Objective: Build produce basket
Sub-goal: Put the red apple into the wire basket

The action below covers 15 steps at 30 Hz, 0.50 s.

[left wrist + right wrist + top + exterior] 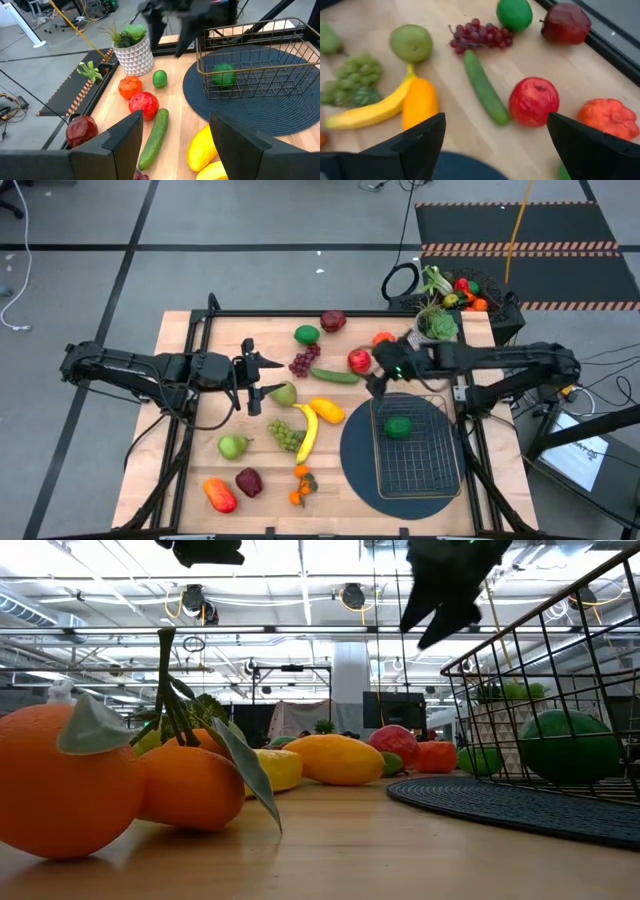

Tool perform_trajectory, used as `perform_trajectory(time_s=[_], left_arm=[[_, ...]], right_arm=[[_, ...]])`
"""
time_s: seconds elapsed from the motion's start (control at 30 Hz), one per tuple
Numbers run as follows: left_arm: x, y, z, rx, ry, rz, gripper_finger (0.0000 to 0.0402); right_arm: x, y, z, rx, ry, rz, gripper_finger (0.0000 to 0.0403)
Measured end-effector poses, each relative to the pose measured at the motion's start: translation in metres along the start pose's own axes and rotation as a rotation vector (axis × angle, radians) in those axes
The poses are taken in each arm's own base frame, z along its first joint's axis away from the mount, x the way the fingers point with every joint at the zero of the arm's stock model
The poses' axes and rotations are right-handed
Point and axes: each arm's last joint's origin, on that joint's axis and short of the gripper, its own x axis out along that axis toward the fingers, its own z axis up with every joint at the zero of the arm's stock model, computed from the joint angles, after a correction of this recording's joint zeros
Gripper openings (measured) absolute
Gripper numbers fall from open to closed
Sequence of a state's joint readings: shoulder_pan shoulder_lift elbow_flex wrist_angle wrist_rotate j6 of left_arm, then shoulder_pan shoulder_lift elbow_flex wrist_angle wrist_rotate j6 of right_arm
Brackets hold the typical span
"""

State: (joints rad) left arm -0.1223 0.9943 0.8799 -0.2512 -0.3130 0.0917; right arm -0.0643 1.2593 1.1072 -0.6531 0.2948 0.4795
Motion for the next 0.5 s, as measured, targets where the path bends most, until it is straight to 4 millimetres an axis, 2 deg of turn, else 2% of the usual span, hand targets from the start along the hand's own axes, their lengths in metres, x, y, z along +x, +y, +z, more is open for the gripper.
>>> perform_trajectory(time_s=[0.3, 0.5], left_arm=[[0.0, 0.0, -0.001, 0.003, 0.009, -0.001, 0.0227], [0.0, 0.0, -0.001, 0.006, 0.009, 0.0, 0.0228]], right_arm=[[0.059, -0.044, 0.02, 0.105, 0.077, -0.086, 0.0355], [0.087, -0.059, 0.026, 0.107, 0.1, -0.042, 0.0355]])
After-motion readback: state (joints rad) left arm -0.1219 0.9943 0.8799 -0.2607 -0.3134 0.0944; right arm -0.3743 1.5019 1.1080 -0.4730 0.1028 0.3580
